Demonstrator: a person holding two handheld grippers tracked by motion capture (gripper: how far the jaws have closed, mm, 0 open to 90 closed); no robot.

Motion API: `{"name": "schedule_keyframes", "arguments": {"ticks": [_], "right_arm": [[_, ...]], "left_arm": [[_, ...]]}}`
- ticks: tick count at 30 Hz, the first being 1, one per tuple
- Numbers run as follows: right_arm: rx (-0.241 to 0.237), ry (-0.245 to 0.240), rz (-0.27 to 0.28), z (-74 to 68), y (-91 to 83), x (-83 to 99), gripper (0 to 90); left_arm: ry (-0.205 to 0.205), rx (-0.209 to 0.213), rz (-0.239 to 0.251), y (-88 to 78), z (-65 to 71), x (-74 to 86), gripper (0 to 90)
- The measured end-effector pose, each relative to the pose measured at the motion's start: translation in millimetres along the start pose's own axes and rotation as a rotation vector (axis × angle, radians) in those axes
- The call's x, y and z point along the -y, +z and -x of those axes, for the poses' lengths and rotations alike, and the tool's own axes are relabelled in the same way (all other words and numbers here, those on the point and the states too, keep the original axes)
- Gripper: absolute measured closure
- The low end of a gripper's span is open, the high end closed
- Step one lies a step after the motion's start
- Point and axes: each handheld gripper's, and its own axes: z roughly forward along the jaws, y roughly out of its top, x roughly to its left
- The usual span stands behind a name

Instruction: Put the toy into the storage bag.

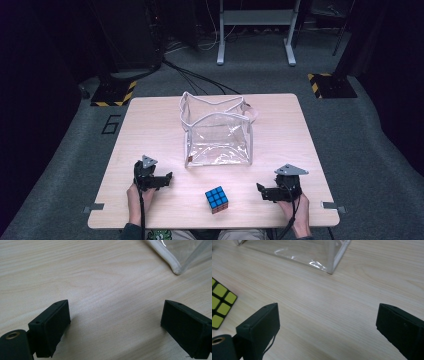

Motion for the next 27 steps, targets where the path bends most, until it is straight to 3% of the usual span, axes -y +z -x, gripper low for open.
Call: {"name": "schedule_keyframes", "arguments": {"ticks": [7,12,27], "right_arm": [[-0.046,-0.049,-0.004,-26.3,2.9,-7.9,5.3],[-0.104,-0.07,0.007,-42.5,4.8,-13.3,5.7],[-0.238,-0.136,0.009,-76.2,11.3,-20.9,5.7]], "left_arm": [[0.002,0.003,0.001,0.1,-0.1,0.0,8.5],[0.003,0.002,0.002,0.1,-0.2,-0.1,8.5],[0.002,0.003,0.001,0.2,-0.3,-0.1,8.5]]}}
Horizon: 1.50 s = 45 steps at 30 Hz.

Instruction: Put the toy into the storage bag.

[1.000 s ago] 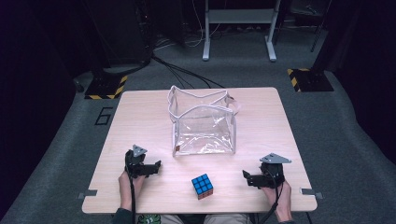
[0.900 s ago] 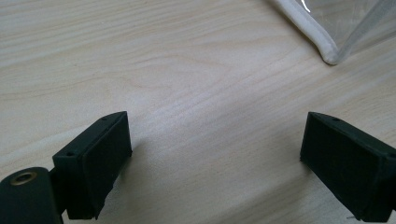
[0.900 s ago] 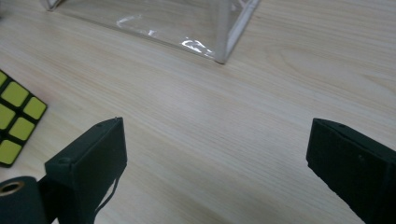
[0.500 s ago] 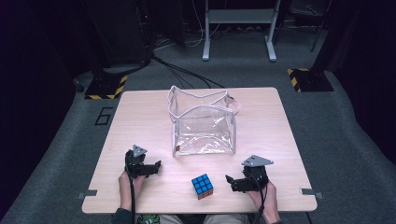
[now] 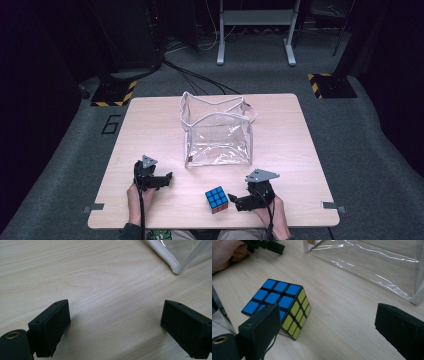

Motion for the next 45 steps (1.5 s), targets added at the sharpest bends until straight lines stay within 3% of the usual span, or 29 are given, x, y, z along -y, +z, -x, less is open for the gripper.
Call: {"name": "schedule_keyframes", "arguments": {"ticks": [13,17,26,35,45], "right_arm": [[-0.081,-0.085,-0.034,-28.3,16.0,-9.5,3.6],[-0.108,-0.106,-0.02,-34.0,21.2,-10.1,5.8],[-0.132,-0.146,-0.071,-45.8,36.9,-10.4,4.9],[-0.094,-0.187,-0.129,-53.5,57.3,-7.0,6.5],[-0.02,-0.176,-0.148,-52.2,65.4,-0.3,18.1]], "left_arm": [[0.001,0.004,-0.006,-0.4,-0.3,-0.2,8.5],[0.001,0.003,-0.006,-0.4,-0.3,-0.2,8.5],[0.002,0.003,-0.006,-0.4,-0.2,-0.2,8.5],[0.002,0.003,-0.005,-0.4,-0.1,-0.2,8.5],[0.002,0.0,0.0,0.0,0.1,0.0,8.5]]}}
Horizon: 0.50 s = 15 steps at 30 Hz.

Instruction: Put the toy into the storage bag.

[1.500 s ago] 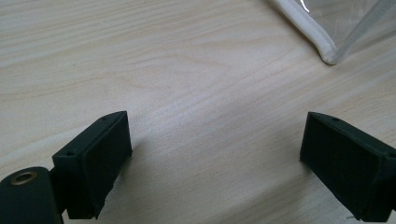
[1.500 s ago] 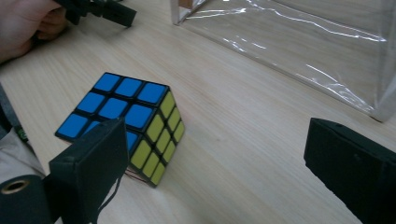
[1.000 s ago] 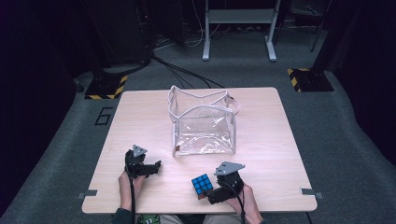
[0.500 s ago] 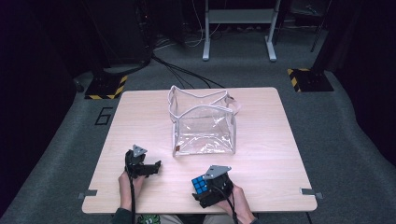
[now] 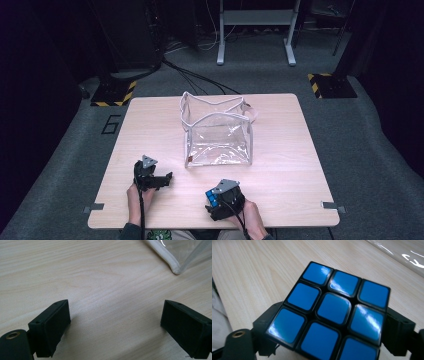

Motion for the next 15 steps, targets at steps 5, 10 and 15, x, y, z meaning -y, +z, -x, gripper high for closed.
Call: {"name": "schedule_keyframes", "arguments": {"ticks": [5,10,15], "right_arm": [[0.021,0.03,0.005,5.4,-2.0,4.0,32.7],[0.024,0.027,0.001,8.9,-0.9,4.7,33.1],[0.026,0.033,0.004,10.6,-0.3,4.7,33.2]], "left_arm": [[0.001,0.001,0.0,0.1,-0.1,0.0,8.5],[0.001,0.001,0.0,0.1,-0.1,0.0,8.5],[-0.007,-0.002,0.001,0.3,-0.2,-0.1,8.5]]}}
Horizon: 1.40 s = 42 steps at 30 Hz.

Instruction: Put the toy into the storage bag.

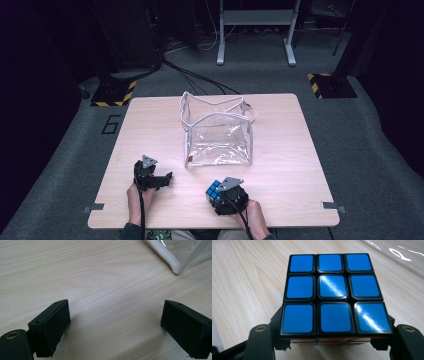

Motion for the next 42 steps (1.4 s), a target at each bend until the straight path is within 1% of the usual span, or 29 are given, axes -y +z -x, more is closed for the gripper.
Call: {"name": "schedule_keyframes", "arguments": {"ticks": [1,2,4,5,6,10,11,14,17,19,20,21,23,29,30,33,36,37,42], "right_arm": [[0.001,-0.007,0.006,0.8,0.4,0.2,33.3],[0.006,-0.001,0.01,0.6,0.8,0.5,33.3],[0.005,-0.009,0.014,0.4,1.4,1.7,33.4],[0.003,-0.003,0.015,0.2,1.6,2.3,33.4],[0.004,-0.014,0.021,1.1,2.1,3.0,33.5],[0.0,-0.015,0.022,1.7,3.1,3.1,33.5],[-0.002,-0.021,0.021,2.2,3.0,3.2,33.5],[0.003,-0.018,0.029,2.5,3.6,3.2,33.5],[0.0,-0.005,0.034,1.9,4.2,2.9,33.5],[-0.001,-0.011,0.035,1.7,4.3,2.3,33.5],[-0.003,-0.008,0.036,1.6,3.7,2.0,33.5],[-0.004,-0.02,0.044,2.8,3.3,1.4,33.5],[-0.009,-0.008,0.043,3.1,1.2,0.1,33.5],[-0.015,-0.005,0.062,8.5,-6.4,-4.7,33.5],[-0.014,0.004,0.068,9.0,-7.6,-5.6,33.5],[-0.018,0.011,0.073,12.6,-11.3,-8.5,33.4],[-0.006,0.019,0.083,14.7,-14.7,-10.6,33.4],[-0.009,0.015,0.084,16.1,-15.8,-11.2,33.4],[-0.01,0.029,0.08,20.1,-19.0,-12.8,33.5]], "left_arm": [[-0.001,0.0,0.0,0.0,0.1,0.1,8.5],[-0.001,-0.001,0.0,-0.1,0.1,0.1,8.5],[0.0,0.0,-0.001,-0.1,0.1,0.1,8.5],[-0.001,0.0,0.0,-0.1,0.1,0.1,8.5],[0.003,0.001,-0.001,-0.1,-0.1,0.0,8.5],[-0.001,0.0,0.0,0.0,0.1,0.0,8.5],[-0.001,0.0,0.0,-0.1,0.1,0.0,8.5],[0.0,0.0,0.0,0.0,0.0,0.0,8.5],[-0.001,-0.001,0.0,0.0,0.1,0.0,8.5],[-0.001,0.0,0.0,0.0,0.1,0.0,8.5],[-0.001,0.0,0.0,0.0,0.1,0.0,8.5],[-0.001,-0.001,0.0,0.0,0.1,0.0,8.5],[-0.001,0.0,0.0,0.0,0.1,0.0,8.5],[0.001,-0.002,0.0,-0.1,0.1,0.0,8.4],[0.003,-0.001,-0.001,-0.1,0.0,0.0,8.4],[0.004,0.0,-0.001,-0.1,-0.1,-0.1,8.5],[0.003,-0.001,0.0,-0.1,0.0,0.0,8.5],[0.003,-0.001,0.0,-0.1,0.0,0.0,8.5],[0.003,-0.001,0.0,-0.1,0.0,0.0,8.5]]}}
